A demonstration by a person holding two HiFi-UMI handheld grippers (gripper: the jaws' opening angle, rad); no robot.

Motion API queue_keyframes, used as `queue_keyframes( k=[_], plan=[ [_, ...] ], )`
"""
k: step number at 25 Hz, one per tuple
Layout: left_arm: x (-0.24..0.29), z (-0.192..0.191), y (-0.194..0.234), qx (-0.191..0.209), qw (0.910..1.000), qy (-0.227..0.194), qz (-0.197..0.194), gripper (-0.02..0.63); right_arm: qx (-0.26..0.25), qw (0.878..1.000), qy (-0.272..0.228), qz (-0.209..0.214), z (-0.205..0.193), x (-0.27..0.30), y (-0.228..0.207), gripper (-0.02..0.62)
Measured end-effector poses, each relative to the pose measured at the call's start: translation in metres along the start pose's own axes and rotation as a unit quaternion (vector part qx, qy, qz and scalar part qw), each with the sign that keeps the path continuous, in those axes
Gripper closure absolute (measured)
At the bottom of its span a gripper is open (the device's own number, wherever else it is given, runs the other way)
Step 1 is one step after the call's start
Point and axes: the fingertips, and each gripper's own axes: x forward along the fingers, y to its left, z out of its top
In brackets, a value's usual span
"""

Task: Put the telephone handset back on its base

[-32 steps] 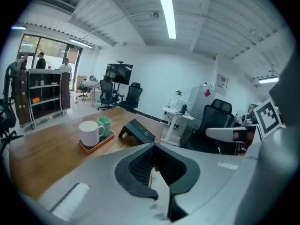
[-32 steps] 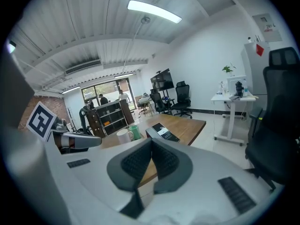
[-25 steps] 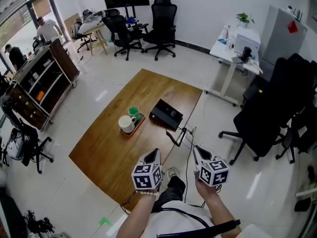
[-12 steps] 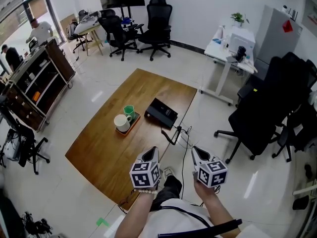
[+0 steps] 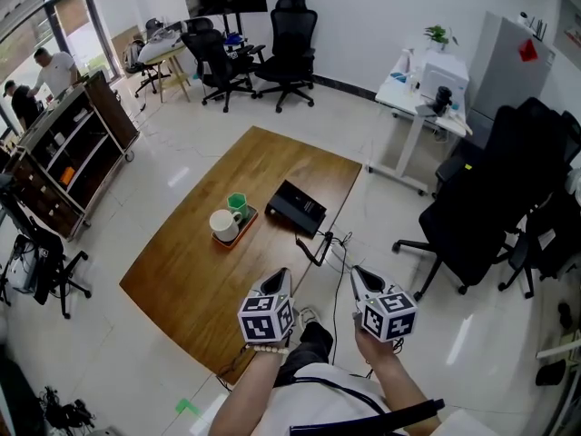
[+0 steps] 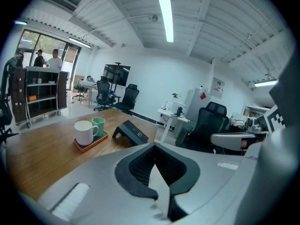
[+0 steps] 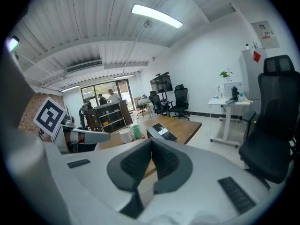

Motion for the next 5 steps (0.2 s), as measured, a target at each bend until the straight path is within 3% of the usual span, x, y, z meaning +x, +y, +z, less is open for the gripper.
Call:
queue_keyframes(
  k=[5],
  plan=[
    [-0.0013, -0.0016, 0.0020, -0.002, 1.0000, -0.004, 0.001, 0.600, -0.003, 1.000, -0.001, 0.001, -0.0017, -0.0001, 0.0016, 0.589]
  ],
)
